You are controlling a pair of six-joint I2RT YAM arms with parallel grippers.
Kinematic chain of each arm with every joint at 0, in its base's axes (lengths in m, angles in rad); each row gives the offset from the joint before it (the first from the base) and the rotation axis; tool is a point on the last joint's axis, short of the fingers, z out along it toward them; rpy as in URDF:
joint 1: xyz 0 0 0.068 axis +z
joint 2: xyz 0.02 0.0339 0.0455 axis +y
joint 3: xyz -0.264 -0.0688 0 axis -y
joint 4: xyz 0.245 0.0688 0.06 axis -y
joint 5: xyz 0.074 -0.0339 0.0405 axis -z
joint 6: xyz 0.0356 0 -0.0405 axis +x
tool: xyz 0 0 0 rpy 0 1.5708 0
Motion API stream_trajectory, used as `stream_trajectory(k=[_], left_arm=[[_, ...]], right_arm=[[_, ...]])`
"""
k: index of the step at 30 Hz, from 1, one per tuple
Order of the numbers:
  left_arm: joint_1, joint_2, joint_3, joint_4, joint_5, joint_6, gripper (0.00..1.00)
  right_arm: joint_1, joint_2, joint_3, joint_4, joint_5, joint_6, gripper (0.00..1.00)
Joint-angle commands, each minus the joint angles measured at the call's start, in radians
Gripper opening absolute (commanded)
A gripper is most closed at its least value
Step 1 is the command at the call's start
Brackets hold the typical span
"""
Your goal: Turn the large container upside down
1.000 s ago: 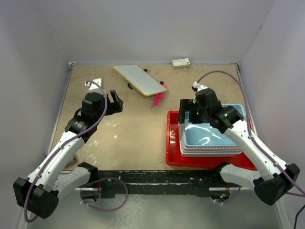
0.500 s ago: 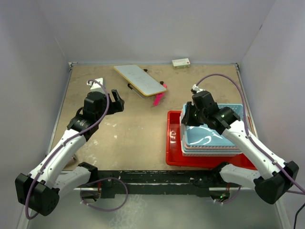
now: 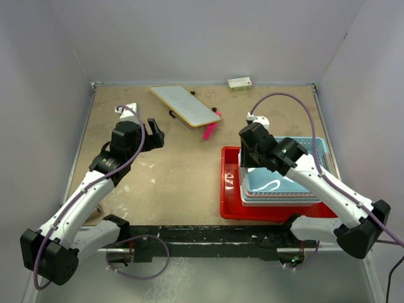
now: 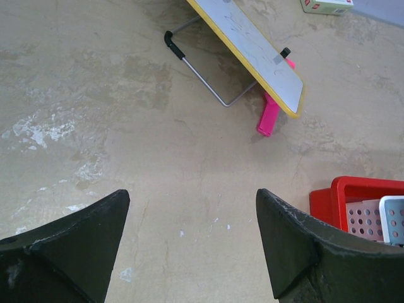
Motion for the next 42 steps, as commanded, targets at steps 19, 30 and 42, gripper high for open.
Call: stream_trajectory(k=[19,30,42], left_arm=[[0.006,0.014,0.02,0.029,0.006,0.005,0.79],[0.007,0.011,0.026,0.013,-0.002,0.009,0.79],[0.007,-0.054,0.028,-0.021,-0.017,-0.008,0.79]], right_arm=[[0.04,0.186,0.657,-0.355,0.104,-0.034,0.0],[0.041,0.297,1.092,-0.22,0.144,-0.167,0.0],[-0.234,0.484,1.066,0.189,-0.286,-0.378,0.0]])
